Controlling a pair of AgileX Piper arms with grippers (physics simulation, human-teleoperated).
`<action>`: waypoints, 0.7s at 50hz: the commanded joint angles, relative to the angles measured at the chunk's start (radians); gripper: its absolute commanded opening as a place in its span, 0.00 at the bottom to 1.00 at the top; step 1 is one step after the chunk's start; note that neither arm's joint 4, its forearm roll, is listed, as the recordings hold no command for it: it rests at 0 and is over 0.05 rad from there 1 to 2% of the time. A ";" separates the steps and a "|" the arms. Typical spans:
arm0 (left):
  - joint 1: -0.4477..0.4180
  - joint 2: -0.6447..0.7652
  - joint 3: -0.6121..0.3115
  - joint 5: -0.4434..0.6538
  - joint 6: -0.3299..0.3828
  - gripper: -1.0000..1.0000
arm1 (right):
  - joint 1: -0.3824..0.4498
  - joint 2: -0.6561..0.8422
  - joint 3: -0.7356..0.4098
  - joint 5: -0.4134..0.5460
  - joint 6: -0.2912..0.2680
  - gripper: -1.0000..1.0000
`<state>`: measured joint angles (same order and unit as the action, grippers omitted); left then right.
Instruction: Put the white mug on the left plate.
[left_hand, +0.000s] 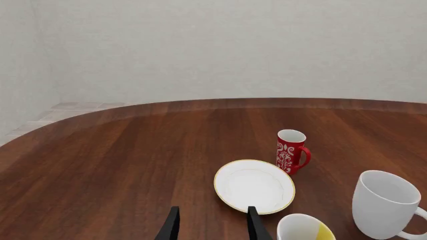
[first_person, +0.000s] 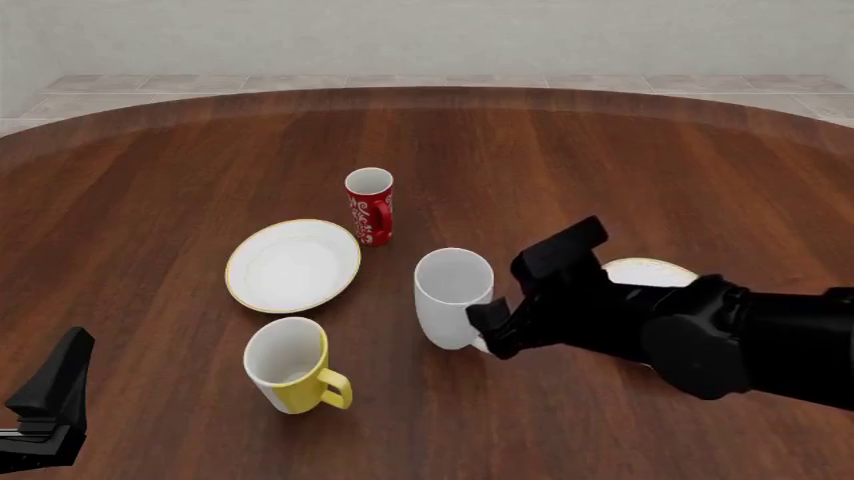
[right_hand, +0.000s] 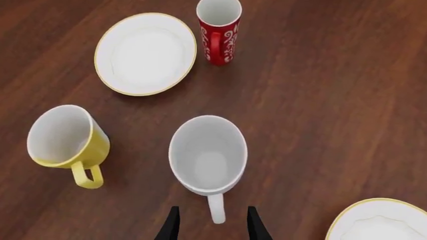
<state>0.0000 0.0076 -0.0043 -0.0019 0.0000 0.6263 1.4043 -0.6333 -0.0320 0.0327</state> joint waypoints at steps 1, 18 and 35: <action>0.000 0.000 0.000 0.000 0.000 1.00 | 0.005 0.017 0.002 -0.011 0.006 1.00; -0.001 0.000 0.000 0.000 0.000 1.00 | 0.006 0.040 0.009 -0.029 0.010 1.00; -0.003 0.001 0.000 0.000 0.000 1.00 | 0.000 0.067 0.016 -0.054 0.013 1.00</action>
<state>-0.0017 0.0080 -0.0043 -0.0020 -0.0001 0.6306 1.4560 -0.6209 -0.0725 0.0451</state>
